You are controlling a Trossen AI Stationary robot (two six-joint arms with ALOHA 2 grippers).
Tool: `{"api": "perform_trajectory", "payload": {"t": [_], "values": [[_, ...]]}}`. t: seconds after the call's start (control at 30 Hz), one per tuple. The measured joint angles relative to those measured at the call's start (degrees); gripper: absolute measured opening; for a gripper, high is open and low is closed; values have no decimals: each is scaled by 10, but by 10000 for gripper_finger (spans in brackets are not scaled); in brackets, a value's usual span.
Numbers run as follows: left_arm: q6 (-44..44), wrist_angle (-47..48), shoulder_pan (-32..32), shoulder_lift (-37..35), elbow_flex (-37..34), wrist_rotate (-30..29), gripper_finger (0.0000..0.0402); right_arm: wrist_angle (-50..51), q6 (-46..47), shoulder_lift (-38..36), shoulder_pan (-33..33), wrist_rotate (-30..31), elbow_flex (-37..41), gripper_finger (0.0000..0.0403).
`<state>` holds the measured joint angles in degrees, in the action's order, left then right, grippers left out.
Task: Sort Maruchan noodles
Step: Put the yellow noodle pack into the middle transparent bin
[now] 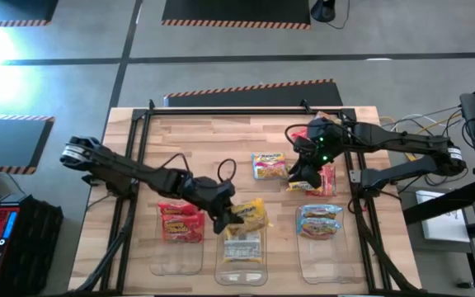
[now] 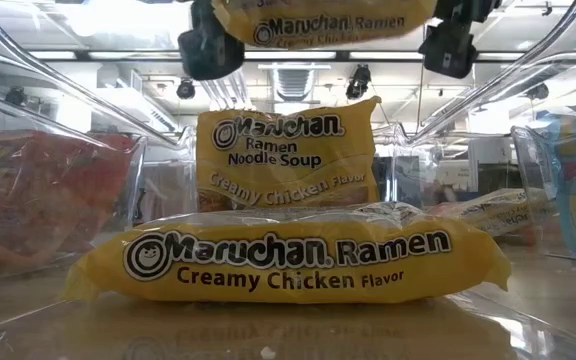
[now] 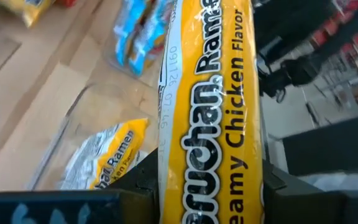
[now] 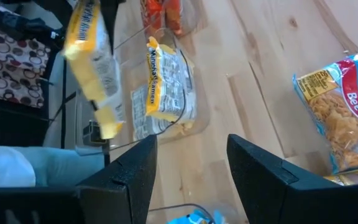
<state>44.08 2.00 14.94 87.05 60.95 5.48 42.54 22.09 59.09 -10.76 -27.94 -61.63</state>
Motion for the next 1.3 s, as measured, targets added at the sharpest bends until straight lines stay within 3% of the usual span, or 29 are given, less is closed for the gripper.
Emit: {"api": "perform_trajectory", "payload": {"t": [0.27,0.6,0.9,1.3], "values": [[50,0,39,37,0,-2,113,0,0,3,0,0,0,181],[43,37,47,73,0,-7,114,0,0,3,0,0,0,185],[33,56,46,88,0,-105,115,0,0,3,0,0,0,183],[-6,81,46,114,2,-109,115,0,0,3,0,0,0,183]]}}
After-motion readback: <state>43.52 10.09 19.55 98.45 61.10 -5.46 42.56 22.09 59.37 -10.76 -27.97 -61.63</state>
